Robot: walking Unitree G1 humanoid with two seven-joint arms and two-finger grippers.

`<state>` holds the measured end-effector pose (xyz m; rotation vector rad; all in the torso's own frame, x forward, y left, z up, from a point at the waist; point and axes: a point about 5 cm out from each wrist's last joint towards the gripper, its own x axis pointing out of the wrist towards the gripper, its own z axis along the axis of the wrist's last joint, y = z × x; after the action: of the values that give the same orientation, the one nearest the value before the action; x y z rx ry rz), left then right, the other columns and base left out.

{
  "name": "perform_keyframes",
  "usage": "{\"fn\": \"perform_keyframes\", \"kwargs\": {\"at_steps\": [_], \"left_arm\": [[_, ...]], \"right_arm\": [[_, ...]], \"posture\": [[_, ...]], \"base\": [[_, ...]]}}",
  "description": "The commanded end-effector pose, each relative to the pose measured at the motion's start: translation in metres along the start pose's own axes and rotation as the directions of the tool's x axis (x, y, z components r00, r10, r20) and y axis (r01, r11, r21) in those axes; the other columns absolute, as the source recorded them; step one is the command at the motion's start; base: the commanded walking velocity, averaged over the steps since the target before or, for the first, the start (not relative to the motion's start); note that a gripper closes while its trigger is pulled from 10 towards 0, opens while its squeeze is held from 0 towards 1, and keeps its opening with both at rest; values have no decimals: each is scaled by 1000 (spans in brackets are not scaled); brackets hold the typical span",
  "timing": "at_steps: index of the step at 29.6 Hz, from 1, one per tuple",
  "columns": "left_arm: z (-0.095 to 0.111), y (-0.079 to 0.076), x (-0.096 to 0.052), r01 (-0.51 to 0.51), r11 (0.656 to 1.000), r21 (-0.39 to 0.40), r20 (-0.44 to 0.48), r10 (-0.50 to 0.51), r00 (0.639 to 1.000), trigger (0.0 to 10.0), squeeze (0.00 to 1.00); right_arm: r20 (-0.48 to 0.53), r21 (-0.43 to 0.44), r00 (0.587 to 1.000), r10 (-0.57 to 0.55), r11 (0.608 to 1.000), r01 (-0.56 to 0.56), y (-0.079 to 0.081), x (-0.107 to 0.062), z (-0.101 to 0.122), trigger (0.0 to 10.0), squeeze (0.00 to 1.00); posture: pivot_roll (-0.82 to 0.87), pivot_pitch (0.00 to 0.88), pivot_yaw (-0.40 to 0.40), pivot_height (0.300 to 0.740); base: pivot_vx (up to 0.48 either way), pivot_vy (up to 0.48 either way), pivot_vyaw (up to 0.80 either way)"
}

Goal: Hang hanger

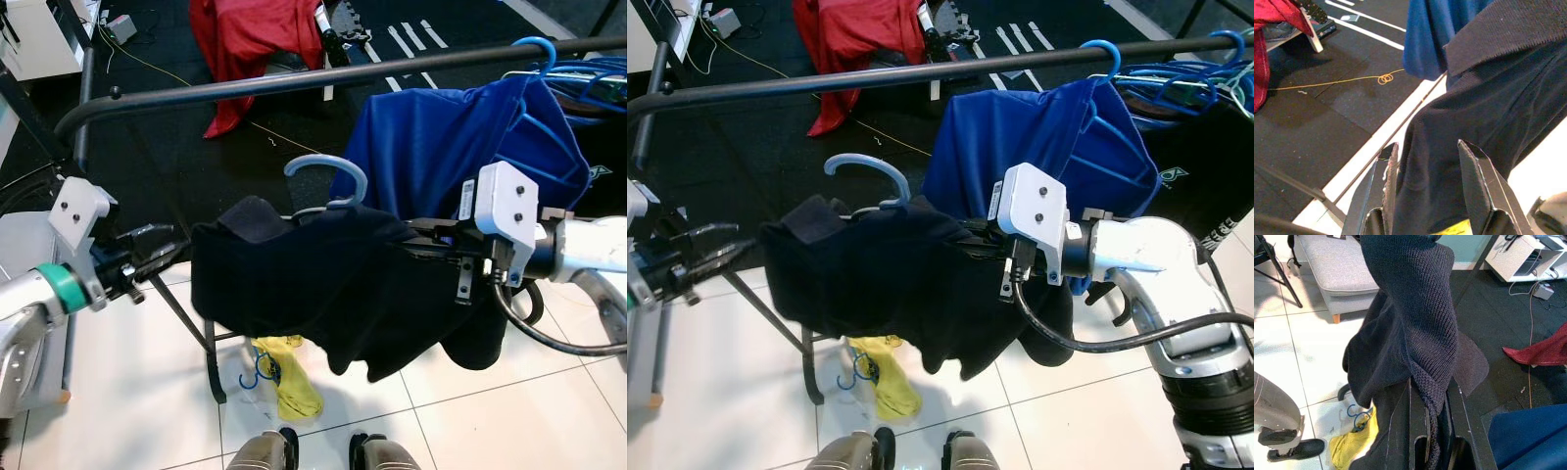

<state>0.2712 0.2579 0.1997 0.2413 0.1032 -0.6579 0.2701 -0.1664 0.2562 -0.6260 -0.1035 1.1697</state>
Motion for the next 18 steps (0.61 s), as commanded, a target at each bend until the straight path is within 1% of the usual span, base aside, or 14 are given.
{"fn": "perform_keyframes", "kwargs": {"at_steps": [1, 2, 3, 4, 5, 7, 8, 11, 13, 15, 17, 18], "left_arm": [[-7, -2, -1, 15, 1000, -12, -38, -16, 999, 10000, 0], [-8, -4, 3, 19, 1000, -4, -40, -19, 999, 10000, 0], [-8, -4, 3, 19, 1000, -4, -40, -19, 999, 10000, 0], [-8, -12, 10, 34, 999, -7, -28, -34, 999, 10000, 0], [-8, -12, 10, 34, 999, -7, -28, -34, 999, 10000, 0], [-8, -22, 18, 54, 998, -14, -16, -55, 998, 10000, 0], [-8, -22, 18, 54, 998, -14, -16, -55, 998, 10000, 0], [-8, -30, 21, 59, 997, -47, -9, -59, 998, 10000, 0], [-9, -31, 22, 50, 997, -53, -6, -50, 999, 10000, 0], [-12, -30, 24, 20, 998, -63, 0, -20, 1000, 10000, 0], [-12, -30, 24, 20, 998, -63, 0, -20, 1000, 10000, 0], [-13, -28, 25, -3, 998, -64, 2, 3, 1000, 10000, 0]], "right_arm": [[37, -23, 999, 23, 1000, -22, 3, 2, 7, 10000, 0], [41, -22, 999, 23, 999, -22, 4, 3, 8, 10000, 0], [41, -22, 999, 23, 999, -22, 4, 3, 8, 10000, 0], [47, -26, 999, 21, 999, -20, 4, 4, 9, 10000, 0], [47, -26, 999, 21, 999, -20, 4, 4, 9, 10000, 0], [53, -31, 998, 15, 999, -14, 3, 3, 11, 10000, 0], [53, -31, 998, 15, 999, -14, 3, 3, 11, 10000, 0], [59, -35, 998, 2, 999, 0, 0, 3, 13, 10000, 0], [61, -36, 998, 1, 999, 2, 0, 3, 13, 10000, 0], [64, -37, 998, 2, 999, 0, -1, 4, 14, 10000, 0], [64, -37, 998, 2, 999, 0, -1, 4, 14, 10000, 0], [66, -39, 998, 4, 999, -2, -1, 4, 14, 10000, 0]], "posture": [[-35, 76, 80, 740], [-37, 75, 81, 740], [-37, 75, 81, 740], [-51, 76, 85, 740], [-51, 76, 85, 740], [-48, 77, 85, 740], [-48, 77, 85, 740], [-44, 78, 84, 740], [-45, 78, 83, 740], [-47, 79, 82, 740], [-47, 79, 82, 740], [-48, 79, 80, 740]], "base": [[0, 0, 0], [0, 0, 0], [0, 0, 0], [0, 0, 0], [0, 0, 0], [0, 0, 0], [0, 0, 0], [0, 0, 0], [0, 0, 0], [0, 0, 0], [0, 0, 0], [0, 0, 0]]}}
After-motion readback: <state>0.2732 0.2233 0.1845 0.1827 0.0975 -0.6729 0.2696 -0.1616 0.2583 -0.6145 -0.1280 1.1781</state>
